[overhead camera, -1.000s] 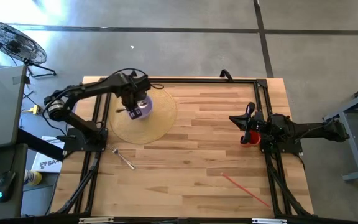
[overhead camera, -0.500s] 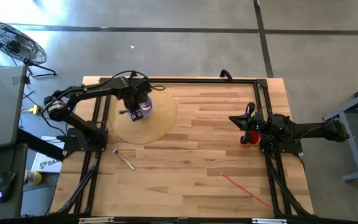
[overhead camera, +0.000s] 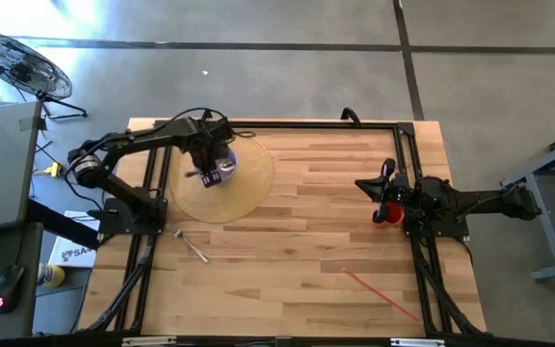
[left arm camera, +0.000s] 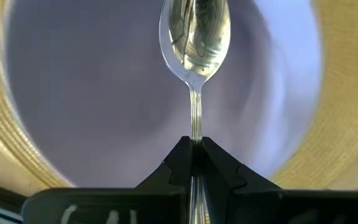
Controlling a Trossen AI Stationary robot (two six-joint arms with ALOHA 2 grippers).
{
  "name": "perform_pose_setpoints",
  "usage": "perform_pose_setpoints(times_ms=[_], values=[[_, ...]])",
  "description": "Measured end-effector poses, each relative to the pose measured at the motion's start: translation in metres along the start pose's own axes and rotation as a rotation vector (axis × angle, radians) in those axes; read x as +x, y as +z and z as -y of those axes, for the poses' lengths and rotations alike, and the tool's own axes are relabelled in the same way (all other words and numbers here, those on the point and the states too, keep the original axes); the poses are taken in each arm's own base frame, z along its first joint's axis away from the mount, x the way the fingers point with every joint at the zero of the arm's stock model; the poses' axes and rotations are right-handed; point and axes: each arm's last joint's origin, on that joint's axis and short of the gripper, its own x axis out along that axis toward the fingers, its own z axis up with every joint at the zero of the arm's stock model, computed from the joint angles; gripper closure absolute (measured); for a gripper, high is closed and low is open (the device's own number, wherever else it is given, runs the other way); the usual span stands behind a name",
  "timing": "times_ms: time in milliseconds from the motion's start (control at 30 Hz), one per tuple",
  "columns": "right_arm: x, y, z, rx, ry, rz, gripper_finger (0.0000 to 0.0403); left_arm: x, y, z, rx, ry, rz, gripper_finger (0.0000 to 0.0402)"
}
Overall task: Pick & Place Utensil
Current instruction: Put the silver spoon into the purple bowl
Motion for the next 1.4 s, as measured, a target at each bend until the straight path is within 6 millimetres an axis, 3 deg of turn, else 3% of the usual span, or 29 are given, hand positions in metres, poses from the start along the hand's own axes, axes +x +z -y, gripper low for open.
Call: perform_pose_setpoints(times_ms=[233, 1000, 1200, 1400], values=[[0.000, 0.000, 0.000, 0.000, 0.000, 0.000, 0.0401, 0.000, 0.001, -0.020, -0.093, -0.063, 0.059, 0.0387], [0.000, 0.000, 0.000, 0.000, 0.000, 0.000, 0.0402, 0.001, -0.003, -0.019, -0.067, -0.067, 0.023, 0.0387], [0.000, 0.000, 0.000, 0.000, 0.000, 0.000, 0.0399, 0.015, -0.010, -0.018, -0.063, -0.049, -0.001, 0.0387], [0.000, 0.000, 0.000, 0.000, 0.000, 0.000, 0.0401, 0.018, -0.009, -0.018, -0.061, -0.063, 0.024, 0.0387]])
